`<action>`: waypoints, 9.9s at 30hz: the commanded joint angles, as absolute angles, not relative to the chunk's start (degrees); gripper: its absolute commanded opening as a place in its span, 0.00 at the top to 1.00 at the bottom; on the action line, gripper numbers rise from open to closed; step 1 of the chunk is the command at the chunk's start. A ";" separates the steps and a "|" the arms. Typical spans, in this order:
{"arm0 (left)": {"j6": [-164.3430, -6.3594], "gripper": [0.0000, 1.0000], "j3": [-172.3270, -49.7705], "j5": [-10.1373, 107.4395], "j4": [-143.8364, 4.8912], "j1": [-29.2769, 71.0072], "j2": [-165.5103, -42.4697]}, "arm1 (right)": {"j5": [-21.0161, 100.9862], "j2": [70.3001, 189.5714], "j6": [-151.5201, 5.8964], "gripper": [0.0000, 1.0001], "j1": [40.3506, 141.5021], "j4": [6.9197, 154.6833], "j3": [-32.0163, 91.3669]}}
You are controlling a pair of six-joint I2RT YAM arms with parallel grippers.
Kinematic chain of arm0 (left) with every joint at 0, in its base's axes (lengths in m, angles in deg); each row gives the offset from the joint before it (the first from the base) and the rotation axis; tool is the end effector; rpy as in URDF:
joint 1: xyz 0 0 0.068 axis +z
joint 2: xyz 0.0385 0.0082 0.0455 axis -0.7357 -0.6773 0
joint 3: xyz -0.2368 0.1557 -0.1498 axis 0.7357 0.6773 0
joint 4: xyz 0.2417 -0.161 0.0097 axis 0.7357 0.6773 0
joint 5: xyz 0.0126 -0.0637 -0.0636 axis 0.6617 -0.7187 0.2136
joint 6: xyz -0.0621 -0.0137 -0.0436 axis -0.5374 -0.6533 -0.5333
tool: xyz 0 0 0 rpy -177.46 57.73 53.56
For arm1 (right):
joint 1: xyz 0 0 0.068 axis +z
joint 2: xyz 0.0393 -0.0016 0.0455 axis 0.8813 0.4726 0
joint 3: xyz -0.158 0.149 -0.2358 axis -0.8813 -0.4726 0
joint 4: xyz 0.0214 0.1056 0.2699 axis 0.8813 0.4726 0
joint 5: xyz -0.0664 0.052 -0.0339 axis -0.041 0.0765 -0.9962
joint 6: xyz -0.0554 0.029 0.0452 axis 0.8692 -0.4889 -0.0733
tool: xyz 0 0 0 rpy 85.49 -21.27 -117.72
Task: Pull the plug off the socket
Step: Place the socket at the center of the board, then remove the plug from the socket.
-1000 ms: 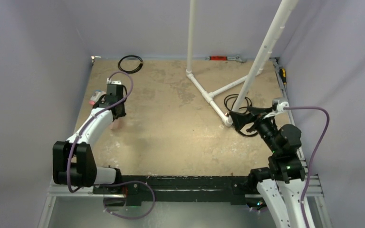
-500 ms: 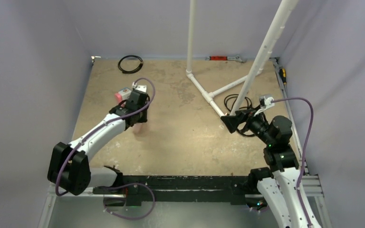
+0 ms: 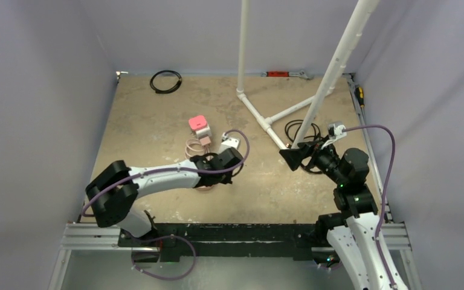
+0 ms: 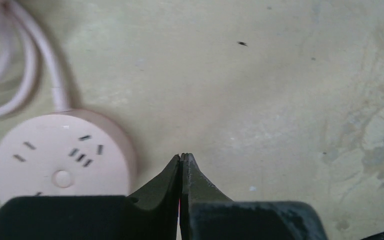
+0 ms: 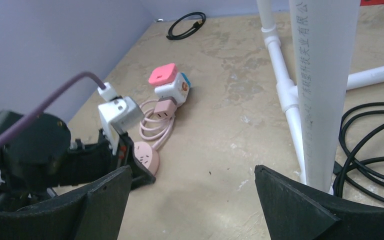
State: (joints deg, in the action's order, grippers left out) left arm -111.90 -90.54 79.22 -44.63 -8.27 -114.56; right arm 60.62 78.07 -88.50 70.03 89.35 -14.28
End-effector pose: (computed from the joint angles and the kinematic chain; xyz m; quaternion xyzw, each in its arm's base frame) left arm 0.2085 -0.2608 0.2068 0.0890 0.9383 -0.0763 0.3255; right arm 0.1447 0.0522 0.3227 -0.0711 0.7390 0.3468 0.5732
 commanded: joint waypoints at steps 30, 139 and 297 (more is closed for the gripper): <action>-107.45 0.01 -100.03 87.67 -58.91 13.88 -115.88 | 60.71 75.32 -87.96 0.01 70.00 87.31 -16.79; -89.85 1.00 -89.51 12.87 -59.23 20.21 -93.27 | 27.17 109.00 -80.41 0.11 112.88 37.91 -25.83; -70.61 1.00 -84.35 38.84 -51.99 -4.10 -82.50 | 60.55 107.62 -140.06 1.00 98.01 40.63 -27.55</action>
State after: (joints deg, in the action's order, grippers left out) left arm -70.92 -83.11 39.48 -48.32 -3.49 -86.32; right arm 60.40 108.58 -139.93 97.59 43.54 -28.00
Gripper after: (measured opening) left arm 0.593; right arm 0.276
